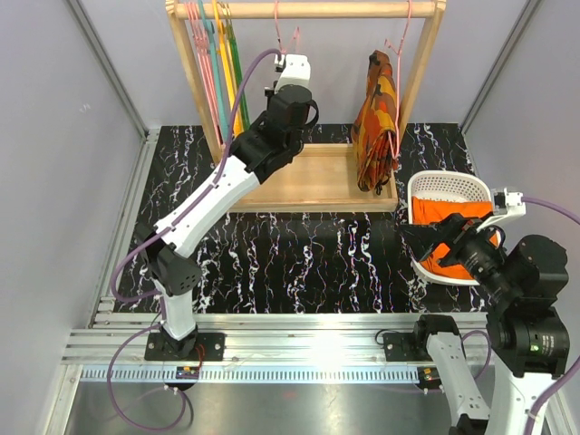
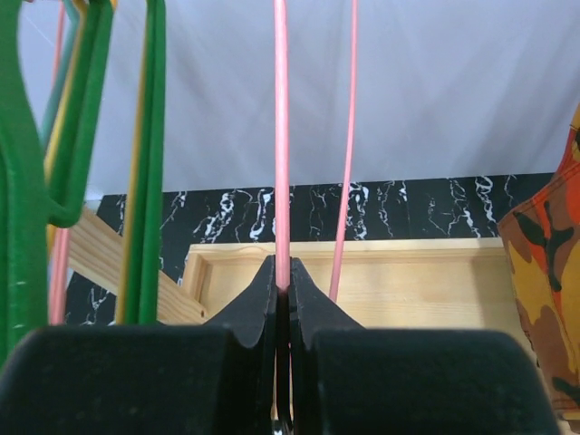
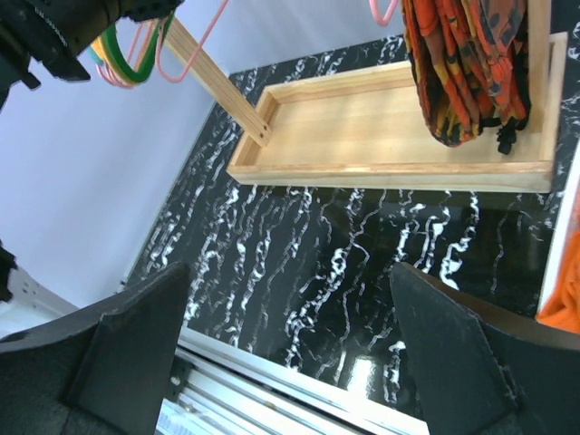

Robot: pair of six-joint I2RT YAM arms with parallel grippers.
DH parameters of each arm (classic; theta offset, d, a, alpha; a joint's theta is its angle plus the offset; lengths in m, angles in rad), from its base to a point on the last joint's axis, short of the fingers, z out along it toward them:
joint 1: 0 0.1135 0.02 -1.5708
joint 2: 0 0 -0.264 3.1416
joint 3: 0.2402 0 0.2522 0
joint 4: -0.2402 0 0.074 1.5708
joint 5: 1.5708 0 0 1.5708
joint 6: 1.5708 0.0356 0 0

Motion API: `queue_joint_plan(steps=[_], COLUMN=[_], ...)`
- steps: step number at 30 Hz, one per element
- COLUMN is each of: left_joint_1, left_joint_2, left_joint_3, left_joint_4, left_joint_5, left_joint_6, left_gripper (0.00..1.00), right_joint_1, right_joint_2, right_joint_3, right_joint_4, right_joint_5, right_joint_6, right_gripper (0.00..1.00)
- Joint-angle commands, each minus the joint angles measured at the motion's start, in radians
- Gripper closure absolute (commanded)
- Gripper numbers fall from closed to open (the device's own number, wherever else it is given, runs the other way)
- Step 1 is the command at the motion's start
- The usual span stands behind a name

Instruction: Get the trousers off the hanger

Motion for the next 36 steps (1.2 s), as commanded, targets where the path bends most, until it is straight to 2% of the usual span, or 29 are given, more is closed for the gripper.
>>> queue_joint_plan(steps=[1, 3, 4, 5, 7, 10, 11, 13, 14, 16, 22, 26, 29, 32, 34, 36], left_joint_1=[0.000, 0.000, 0.000, 0.000, -0.003, -0.009, -0.016, -0.059, -0.081, -0.151, -0.326, -0.340, -0.340, -0.336, -0.304, -0.206], left_joint_2=[-0.045, -0.063, -0.077, -0.111, -0.160, -0.260, -0.284, -0.356, -0.381, -0.457, -0.629, -0.723, -0.861, -0.947, -0.998, -1.027], left_joint_3=[-0.013, -0.017, -0.022, -0.048, -0.092, -0.172, -0.188, -0.232, -0.256, -0.321, -0.474, -0.571, -0.722, -0.809, -0.873, -0.945], left_joint_4=[0.005, -0.013, -0.015, -0.013, 0.004, 0.015, 0.005, -0.007, -0.007, -0.005, -0.065, -0.285, -0.300, -0.358, -0.399, -0.387], left_joint_5=[0.033, 0.068, 0.082, 0.109, 0.143, 0.192, 0.205, 0.188, 0.162, 0.119, -0.161, -0.290, -0.304, -0.315, -0.311, -0.231], left_joint_6=[-0.041, -0.058, -0.064, -0.082, -0.099, -0.159, -0.162, -0.165, -0.153, -0.147, -0.150, -0.302, -0.337, -0.395, -0.438, -0.437], left_gripper=[1.00, 0.97, 0.74, 0.59, 0.54, 0.30, 0.26, 0.19, 0.10, 0.01, 0.01, 0.01, 0.01, 0.01, 0.01, 0.01], right_joint_1=[0.049, 0.094, 0.115, 0.120, 0.125, 0.126, 0.125, 0.125, 0.126, 0.137, 0.169, 0.169, 0.169, 0.169, 0.169, 0.169], right_joint_2=[0.040, 0.052, 0.056, 0.054, 0.049, 0.040, 0.036, 0.030, 0.026, 0.025, 0.014, 0.011, -0.001, 0.002, 0.008, 0.022], right_joint_3=[0.077, 0.117, 0.123, 0.127, 0.114, 0.090, 0.087, 0.085, 0.087, 0.090, 0.091, 0.097, 0.078, 0.058, 0.042, 0.025], right_joint_4=[-0.072, -0.126, -0.135, -0.144, -0.146, -0.141, -0.141, -0.144, -0.151, -0.154, -0.183, -0.204, -0.191, -0.178, -0.163, -0.149], right_joint_5=[0.120, 0.226, 0.257, 0.280, 0.303, 0.283, 0.280, 0.297, 0.311, 0.363, 0.487, 0.481, 0.473, 0.457, 0.449, 0.452], right_joint_6=[-0.113, -0.161, -0.171, -0.184, -0.190, -0.190, -0.193, -0.205, -0.214, -0.224, -0.237, -0.230, -0.227, -0.227, -0.225, -0.227], right_gripper=[0.01, 0.01, 0.01, 0.00, 0.01, 0.00, 0.01, 0.01, 0.01, 0.01, 0.01, 0.00, 0.01, 0.01, 0.01, 0.01])
